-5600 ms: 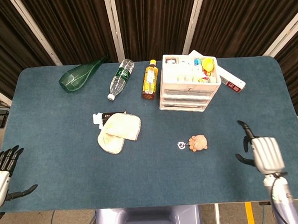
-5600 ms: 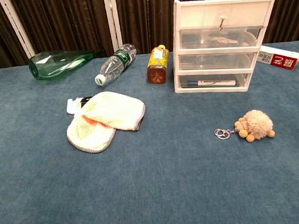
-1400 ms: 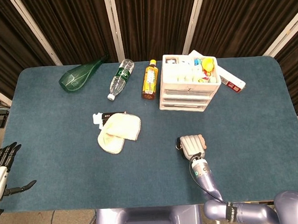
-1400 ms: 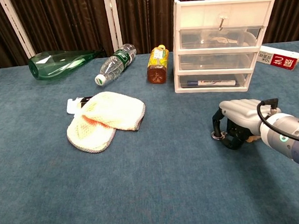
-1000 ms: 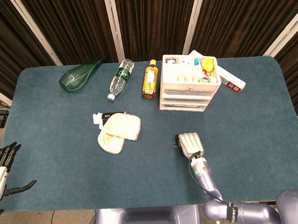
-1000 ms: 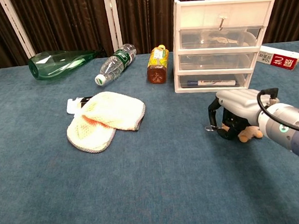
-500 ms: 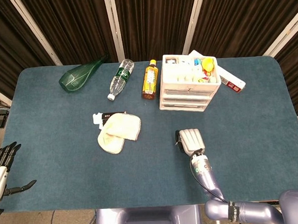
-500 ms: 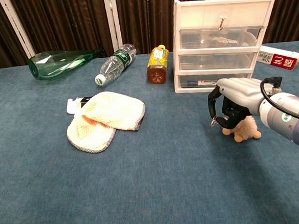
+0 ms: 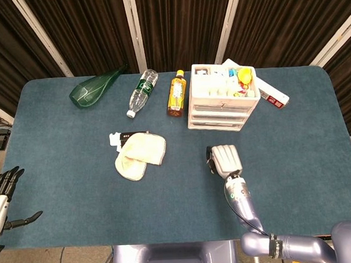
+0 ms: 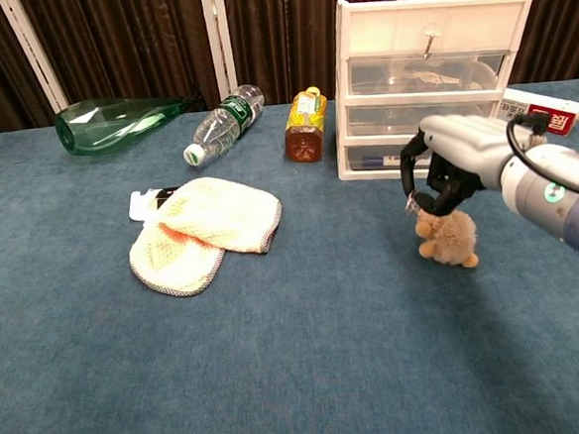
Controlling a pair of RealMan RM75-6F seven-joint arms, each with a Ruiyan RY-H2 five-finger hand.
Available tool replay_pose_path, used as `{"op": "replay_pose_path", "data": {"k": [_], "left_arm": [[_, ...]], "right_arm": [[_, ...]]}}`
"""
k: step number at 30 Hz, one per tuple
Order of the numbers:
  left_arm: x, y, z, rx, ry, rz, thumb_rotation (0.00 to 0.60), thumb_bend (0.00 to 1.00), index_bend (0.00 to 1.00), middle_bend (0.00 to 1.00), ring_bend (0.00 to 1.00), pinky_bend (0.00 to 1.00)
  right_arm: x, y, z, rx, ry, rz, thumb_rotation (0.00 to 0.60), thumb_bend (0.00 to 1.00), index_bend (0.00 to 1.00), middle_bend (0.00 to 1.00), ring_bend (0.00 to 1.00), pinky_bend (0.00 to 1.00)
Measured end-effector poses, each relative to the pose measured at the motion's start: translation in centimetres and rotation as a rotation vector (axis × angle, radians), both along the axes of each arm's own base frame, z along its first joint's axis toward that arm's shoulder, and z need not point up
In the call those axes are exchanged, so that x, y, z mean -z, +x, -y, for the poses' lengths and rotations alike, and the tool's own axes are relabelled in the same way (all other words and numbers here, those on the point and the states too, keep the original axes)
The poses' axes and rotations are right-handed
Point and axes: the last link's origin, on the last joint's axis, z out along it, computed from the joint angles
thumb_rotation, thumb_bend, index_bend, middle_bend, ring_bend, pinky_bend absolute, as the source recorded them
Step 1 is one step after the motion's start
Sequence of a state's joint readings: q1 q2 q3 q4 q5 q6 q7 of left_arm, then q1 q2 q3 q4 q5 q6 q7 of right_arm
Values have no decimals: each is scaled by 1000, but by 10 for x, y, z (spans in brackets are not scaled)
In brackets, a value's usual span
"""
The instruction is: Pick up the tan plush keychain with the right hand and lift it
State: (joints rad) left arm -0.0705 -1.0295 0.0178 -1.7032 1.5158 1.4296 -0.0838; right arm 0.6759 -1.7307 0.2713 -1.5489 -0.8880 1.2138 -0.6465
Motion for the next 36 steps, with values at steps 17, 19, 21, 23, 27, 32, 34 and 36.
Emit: {"op": "replay_pose_path", "data": {"k": [17, 19, 21, 23, 27, 32, 34, 36], "left_arm": [[0, 0, 0, -4, -2, 3, 474, 59, 0, 0, 0, 0], [0, 0, 0, -4, -2, 4, 475, 58, 0, 0, 0, 0], [0, 0, 0, -4, -2, 3, 474, 58, 0, 0, 0, 0], [0, 0, 0, -6, -2, 3, 474, 58, 0, 0, 0, 0], [0, 0, 0, -8, -2, 3, 474, 58, 0, 0, 0, 0], [-1, -1, 0, -12, 1, 4, 473, 58, 0, 0, 0, 0], [-1, -1, 0, -13, 1, 5, 475, 57, 0, 0, 0, 0], [0, -1, 0, -16, 1, 5, 474, 57, 0, 0, 0, 0]], "right_arm": [[-38, 15, 30, -11, -179, 32, 600, 481, 631, 1000, 1000, 1000], [-40, 17, 33, -11, -187, 34, 600, 481, 631, 1000, 1000, 1000], [-41, 18, 36, -12, -198, 33, 600, 481, 631, 1000, 1000, 1000], [-43, 19, 39, -12, -208, 37, 600, 480, 631, 1000, 1000, 1000], [-46, 20, 44, -10, -227, 46, 600, 481, 631, 1000, 1000, 1000], [-50, 21, 54, -11, -256, 45, 600, 481, 633, 1000, 1000, 1000], [-53, 22, 58, -12, -272, 52, 600, 481, 634, 1000, 1000, 1000], [-56, 25, 60, -15, -290, 68, 600, 481, 635, 1000, 1000, 1000]]}}
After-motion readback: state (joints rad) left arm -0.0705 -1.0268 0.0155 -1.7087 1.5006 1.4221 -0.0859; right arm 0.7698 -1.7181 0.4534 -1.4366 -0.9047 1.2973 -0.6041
